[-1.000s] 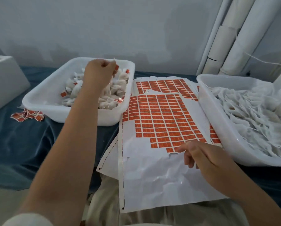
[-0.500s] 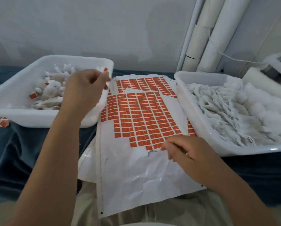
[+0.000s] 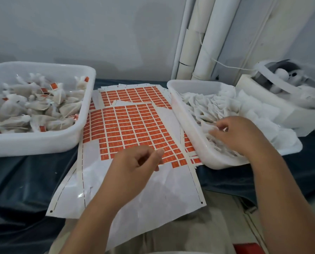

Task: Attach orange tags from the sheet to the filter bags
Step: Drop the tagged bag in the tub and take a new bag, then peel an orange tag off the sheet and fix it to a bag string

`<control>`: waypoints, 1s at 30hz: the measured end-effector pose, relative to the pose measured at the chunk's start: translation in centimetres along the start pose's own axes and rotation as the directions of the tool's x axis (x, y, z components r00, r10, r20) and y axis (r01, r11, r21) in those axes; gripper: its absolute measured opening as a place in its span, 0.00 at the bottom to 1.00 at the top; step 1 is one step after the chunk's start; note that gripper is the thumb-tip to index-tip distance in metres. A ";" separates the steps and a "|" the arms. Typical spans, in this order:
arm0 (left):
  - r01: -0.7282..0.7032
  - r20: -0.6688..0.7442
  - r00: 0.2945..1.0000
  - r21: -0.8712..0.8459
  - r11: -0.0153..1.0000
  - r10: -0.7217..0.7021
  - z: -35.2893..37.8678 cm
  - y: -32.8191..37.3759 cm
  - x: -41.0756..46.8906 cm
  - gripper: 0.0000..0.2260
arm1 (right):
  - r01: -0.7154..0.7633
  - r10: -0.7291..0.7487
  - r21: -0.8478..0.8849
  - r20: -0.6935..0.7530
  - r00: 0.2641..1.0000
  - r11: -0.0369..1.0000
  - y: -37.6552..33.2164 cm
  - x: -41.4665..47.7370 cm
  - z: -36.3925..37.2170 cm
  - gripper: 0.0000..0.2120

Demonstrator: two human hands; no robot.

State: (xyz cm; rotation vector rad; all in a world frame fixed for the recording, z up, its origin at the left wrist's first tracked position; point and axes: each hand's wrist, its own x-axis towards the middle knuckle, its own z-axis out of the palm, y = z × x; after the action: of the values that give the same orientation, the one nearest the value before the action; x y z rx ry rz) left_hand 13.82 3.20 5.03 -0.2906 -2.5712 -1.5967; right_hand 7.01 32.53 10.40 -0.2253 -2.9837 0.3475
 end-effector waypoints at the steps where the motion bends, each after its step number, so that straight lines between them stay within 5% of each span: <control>1: -0.001 0.002 1.000 -0.022 1.000 0.001 0.0 0.1 -0.1 0.18 | 0.012 -0.012 -0.014 -0.010 1.000 1.000 0.1 0.3 0.2 0.09; 10: 0.011 0.005 1.000 -0.076 0.997 -0.011 -0.3 0.7 -0.2 0.21 | 0.084 0.039 0.453 -0.256 0.966 0.887 0.0 -1.1 -1.1 0.12; 13: -0.007 -0.020 1.000 -0.079 0.997 0.006 0.0 1.3 -0.5 0.17 | 0.185 -0.044 0.505 -0.278 0.960 0.843 -1.6 -2.9 -2.9 0.11; 15: -0.031 -0.065 0.998 -0.103 0.994 0.024 0.3 1.9 -0.8 0.15 | 0.260 -0.161 0.508 -0.230 0.960 0.821 -3.0 -4.3 -3.8 0.11; 21: -0.059 -0.061 0.997 -0.277 0.959 0.044 0.5 2.8 -1.6 0.31 | 0.400 -0.511 0.528 0.077 0.856 0.749 -7.8 -8.6 -2.4 0.10; 25: -0.056 -0.124 0.992 -0.290 0.955 0.021 0.8 2.4 -1.5 0.15 | 0.321 -0.482 0.664 0.067 0.874 0.675 -8.7 -9.4 0.3 0.09; 30: 0.037 -0.205 0.974 -0.255 0.966 -0.092 0.9 1.5 -0.9 0.19 | 0.209 -0.385 0.717 0.090 0.918 0.665 -8.1 -8.9 0.8 0.09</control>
State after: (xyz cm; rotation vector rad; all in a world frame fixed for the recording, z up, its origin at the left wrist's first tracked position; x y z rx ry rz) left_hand 15.01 4.57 5.78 -0.0472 -2.2430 -1.8647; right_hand 14.57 23.15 10.52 0.4193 -2.7555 1.4964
